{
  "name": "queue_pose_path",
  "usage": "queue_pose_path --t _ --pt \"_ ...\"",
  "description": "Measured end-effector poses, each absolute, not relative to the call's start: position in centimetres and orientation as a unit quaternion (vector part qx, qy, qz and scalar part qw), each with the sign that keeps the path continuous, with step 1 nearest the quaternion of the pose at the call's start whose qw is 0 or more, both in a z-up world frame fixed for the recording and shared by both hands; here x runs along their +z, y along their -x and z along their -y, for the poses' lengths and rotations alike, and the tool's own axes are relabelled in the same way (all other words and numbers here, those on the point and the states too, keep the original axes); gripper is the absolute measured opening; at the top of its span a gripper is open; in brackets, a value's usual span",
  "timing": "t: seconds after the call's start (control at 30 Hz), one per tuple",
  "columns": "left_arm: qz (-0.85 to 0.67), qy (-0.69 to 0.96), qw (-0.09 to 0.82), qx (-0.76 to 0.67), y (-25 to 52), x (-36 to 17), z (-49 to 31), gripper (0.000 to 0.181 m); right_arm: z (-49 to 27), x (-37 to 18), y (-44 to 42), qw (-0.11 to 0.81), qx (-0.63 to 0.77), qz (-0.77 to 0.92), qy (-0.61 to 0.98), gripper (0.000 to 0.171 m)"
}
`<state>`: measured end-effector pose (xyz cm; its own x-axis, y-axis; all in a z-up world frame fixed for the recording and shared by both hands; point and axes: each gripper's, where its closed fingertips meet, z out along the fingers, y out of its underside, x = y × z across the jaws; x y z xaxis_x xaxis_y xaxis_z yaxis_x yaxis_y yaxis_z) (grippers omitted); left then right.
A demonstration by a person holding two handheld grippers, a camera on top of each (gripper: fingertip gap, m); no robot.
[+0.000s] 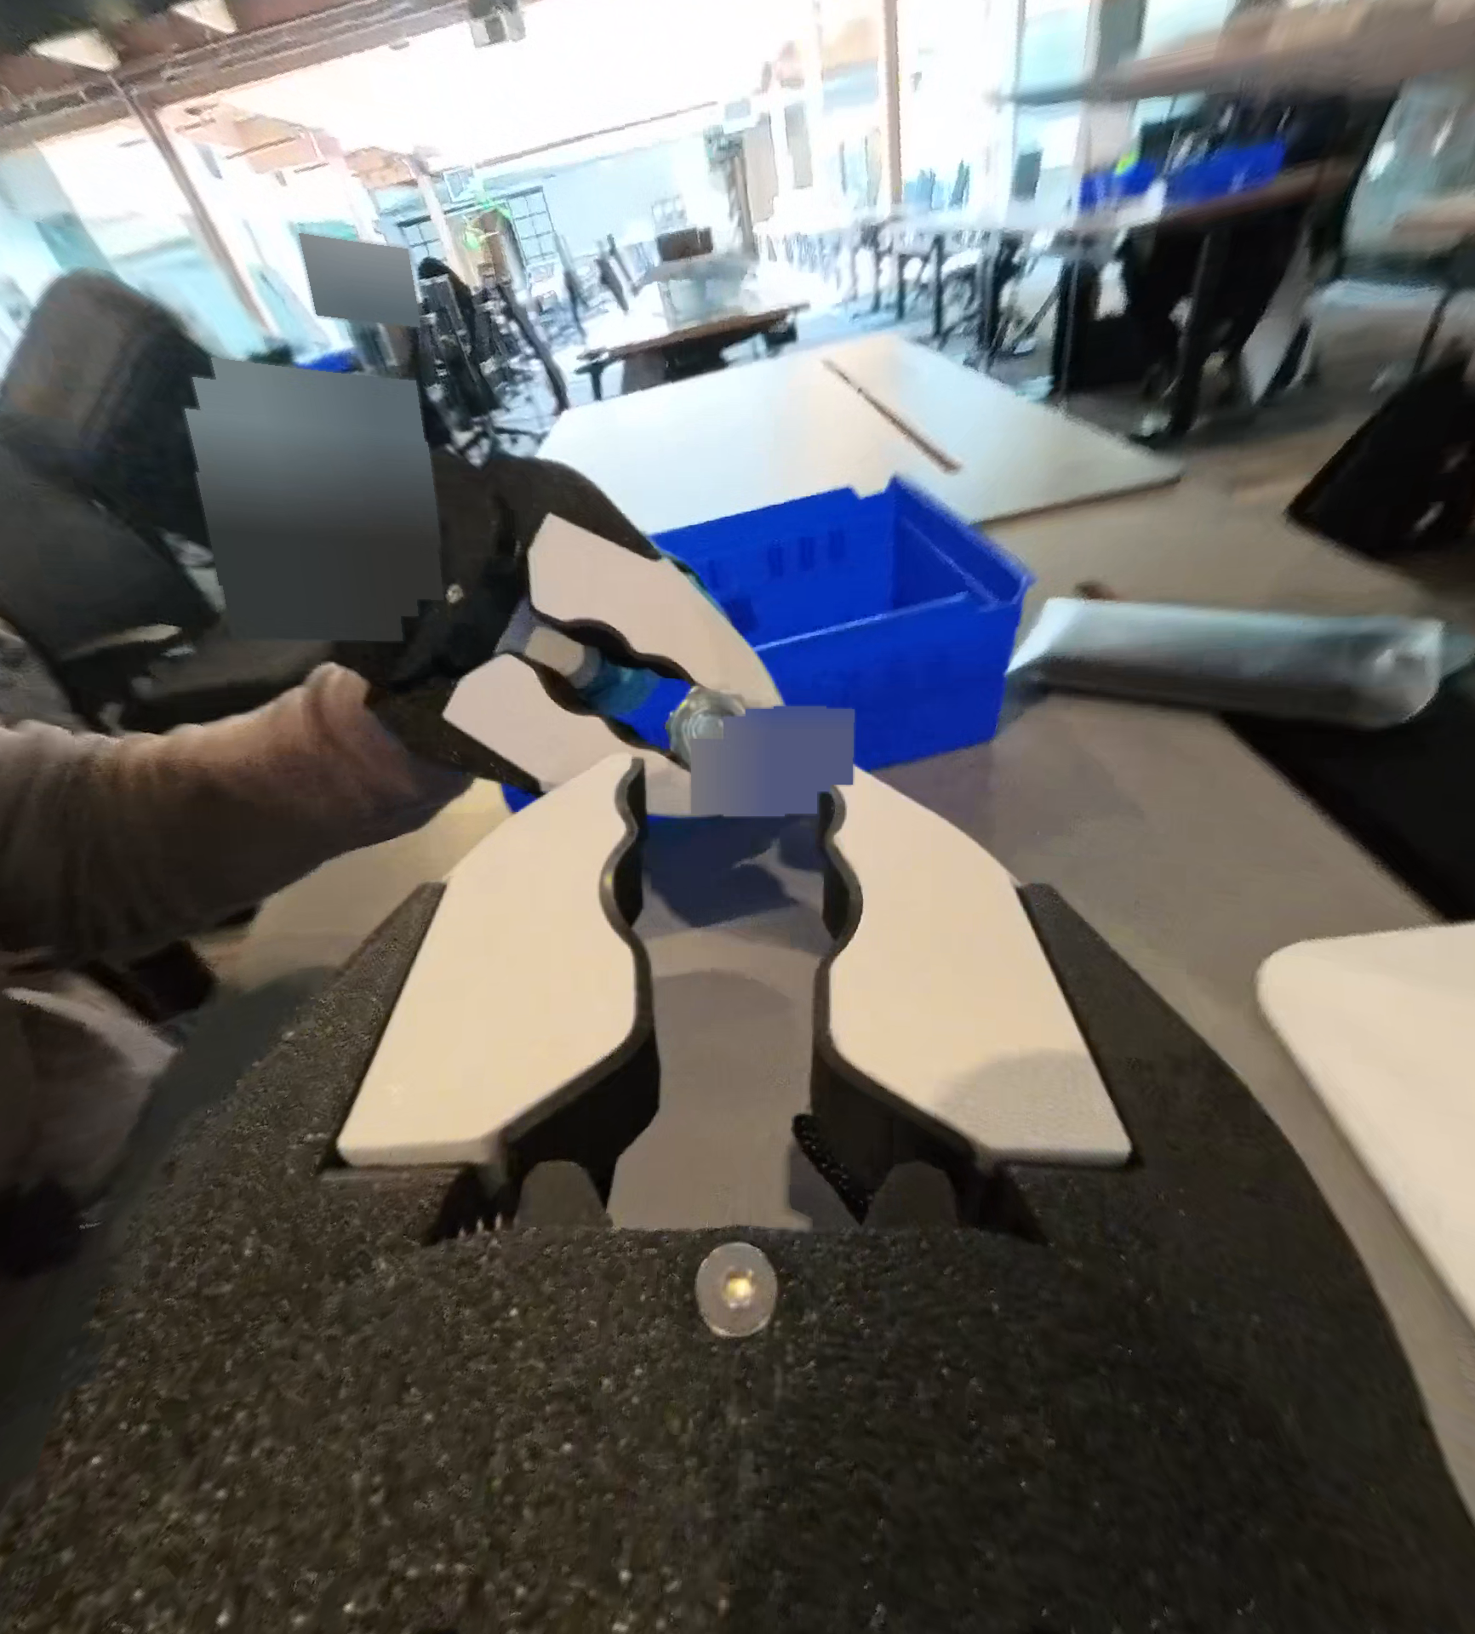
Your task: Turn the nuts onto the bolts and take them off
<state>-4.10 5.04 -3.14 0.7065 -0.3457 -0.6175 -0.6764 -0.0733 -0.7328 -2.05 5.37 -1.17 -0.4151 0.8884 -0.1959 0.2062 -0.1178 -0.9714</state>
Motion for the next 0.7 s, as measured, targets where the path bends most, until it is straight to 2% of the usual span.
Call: queue_pose_path --t 0.13,0.23,0.37,0.43,0.6,0.7 --pt "-0.411 0.697 0.549 0.208 3.9 -4.0 -5.4 0.018 -5.3 -2.3 2.1 0.198 0.612 0.583 0.496 0.031" --pt "-0.442 0.689 0.527 0.229 4.0 -4.6 -5.3 0.018 -4.7 -2.8 1.8 0.148 0.626 0.581 0.499 0.019" --pt "-0.464 0.701 0.502 0.204 3.9 -5.5 -5.1 0.018 -4.5 -3.8 1.6 0.144 0.591 0.624 0.49 0.018" --pt "-0.462 0.717 0.496 0.162 3.7 -5.7 -4.9 0.018 -4.4 -4.0 1.5 0.189 0.559 0.666 0.456 0.018" --pt "-0.449 0.736 0.505 0.016 2.6 -4.7 -3.7 0.018 -3.5 -2.4 1.1 0.429 0.422 0.767 0.221 0.017" --pt "-0.467 0.733 0.494 -0.02 2.3 -3.6 -2.8 0.018 -2.8 -1.3 0.8 0.512 0.31 0.791 0.128 0.017"
